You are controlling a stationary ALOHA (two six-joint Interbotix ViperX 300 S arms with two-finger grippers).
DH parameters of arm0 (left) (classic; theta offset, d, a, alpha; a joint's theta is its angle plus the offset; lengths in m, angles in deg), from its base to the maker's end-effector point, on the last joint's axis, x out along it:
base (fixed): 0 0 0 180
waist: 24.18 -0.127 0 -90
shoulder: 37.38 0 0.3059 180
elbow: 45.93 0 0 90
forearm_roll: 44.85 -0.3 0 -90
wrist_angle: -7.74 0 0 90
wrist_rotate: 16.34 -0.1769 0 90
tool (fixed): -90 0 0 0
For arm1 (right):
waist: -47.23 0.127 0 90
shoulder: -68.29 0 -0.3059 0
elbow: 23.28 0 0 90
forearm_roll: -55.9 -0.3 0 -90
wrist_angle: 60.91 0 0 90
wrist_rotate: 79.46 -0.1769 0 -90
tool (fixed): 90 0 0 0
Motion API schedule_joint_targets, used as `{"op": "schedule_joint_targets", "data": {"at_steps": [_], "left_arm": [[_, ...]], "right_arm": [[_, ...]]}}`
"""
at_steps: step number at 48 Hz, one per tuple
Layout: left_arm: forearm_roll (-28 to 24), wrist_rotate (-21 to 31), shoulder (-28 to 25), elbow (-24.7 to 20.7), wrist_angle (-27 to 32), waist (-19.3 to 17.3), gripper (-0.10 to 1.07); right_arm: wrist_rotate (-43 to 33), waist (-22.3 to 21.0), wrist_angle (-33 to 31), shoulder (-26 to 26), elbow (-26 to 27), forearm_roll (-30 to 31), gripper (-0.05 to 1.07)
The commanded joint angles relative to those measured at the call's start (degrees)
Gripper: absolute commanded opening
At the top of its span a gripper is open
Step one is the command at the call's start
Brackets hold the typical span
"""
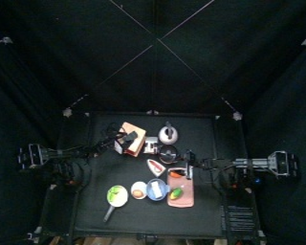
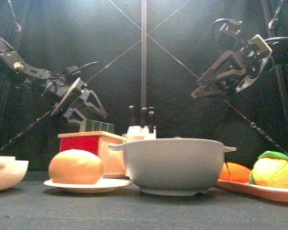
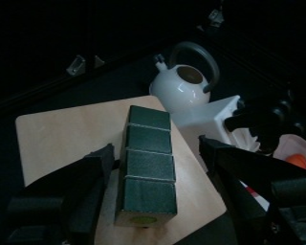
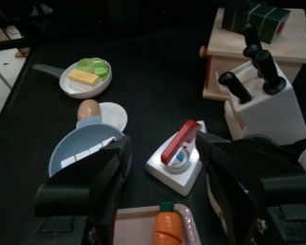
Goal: Place green sushi roll on drawer
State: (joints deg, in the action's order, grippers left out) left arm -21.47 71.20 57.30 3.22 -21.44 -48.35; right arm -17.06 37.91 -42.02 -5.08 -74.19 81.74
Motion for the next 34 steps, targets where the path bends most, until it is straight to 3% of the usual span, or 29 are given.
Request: {"op": "schedule_joint_targets", "data": {"at_steps": [1,34], "left_arm": [[-0.1,-0.2,0.6,-1.2,-0.5,0.1,1.01],[-0.4,-0.3,1.2,-0.8,-0.5,1.3,1.01]], "right_arm": [[0.0,0.1,0.4,0.4,0.5,-0.2,0.90],[-0.4,0.8,0.5,0.3,0.1,-0.2,0.90]]}}
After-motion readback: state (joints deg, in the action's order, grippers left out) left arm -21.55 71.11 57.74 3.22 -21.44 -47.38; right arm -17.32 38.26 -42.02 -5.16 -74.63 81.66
